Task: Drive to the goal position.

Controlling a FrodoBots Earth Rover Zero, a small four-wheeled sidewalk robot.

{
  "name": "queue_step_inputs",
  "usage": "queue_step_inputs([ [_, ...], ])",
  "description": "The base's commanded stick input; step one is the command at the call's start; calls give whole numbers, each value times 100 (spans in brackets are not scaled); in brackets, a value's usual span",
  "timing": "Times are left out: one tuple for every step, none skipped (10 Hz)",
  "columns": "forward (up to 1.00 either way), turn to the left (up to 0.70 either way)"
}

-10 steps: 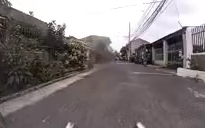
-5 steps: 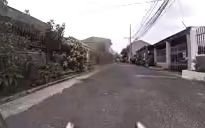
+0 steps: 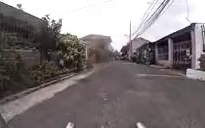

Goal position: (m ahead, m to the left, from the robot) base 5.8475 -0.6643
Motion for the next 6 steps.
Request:
queue_step_inputs([
  [70,0],
  [70,0],
  [70,0],
  [70,0],
  [70,0],
  [70,0],
])
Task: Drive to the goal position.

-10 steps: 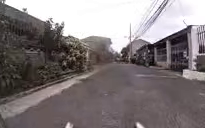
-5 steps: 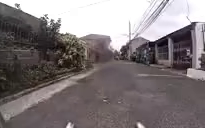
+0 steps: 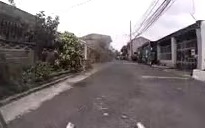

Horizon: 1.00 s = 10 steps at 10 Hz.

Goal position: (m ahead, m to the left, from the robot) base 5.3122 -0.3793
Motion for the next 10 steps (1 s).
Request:
queue_step_inputs([
  [70,-2],
  [70,-5],
  [70,-8],
  [70,-14],
  [70,-14],
  [70,-14],
  [70,-12],
  [70,-10],
  [70,0],
  [70,0],
])
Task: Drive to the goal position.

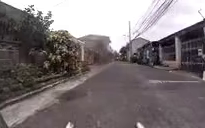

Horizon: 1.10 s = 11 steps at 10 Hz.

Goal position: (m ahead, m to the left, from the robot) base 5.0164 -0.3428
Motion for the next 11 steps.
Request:
queue_step_inputs([
  [70,0],
  [70,0],
  [70,0],
  [70,0],
  [70,0],
  [70,0],
  [70,0],
  [70,0],
  [70,0],
  [70,0],
  [70,0],
])
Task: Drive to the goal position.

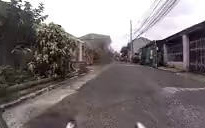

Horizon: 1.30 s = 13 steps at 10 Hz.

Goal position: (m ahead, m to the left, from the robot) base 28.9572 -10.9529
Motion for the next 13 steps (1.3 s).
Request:
queue_step_inputs([
  [70,0],
  [65,0],
  [67,0],
  [70,0],
  [70,0],
  [70,0],
  [70,0],
  [70,0],
  [67,0],
  [36,0],
  [5,0],
  [43,0],
  [70,0],
])
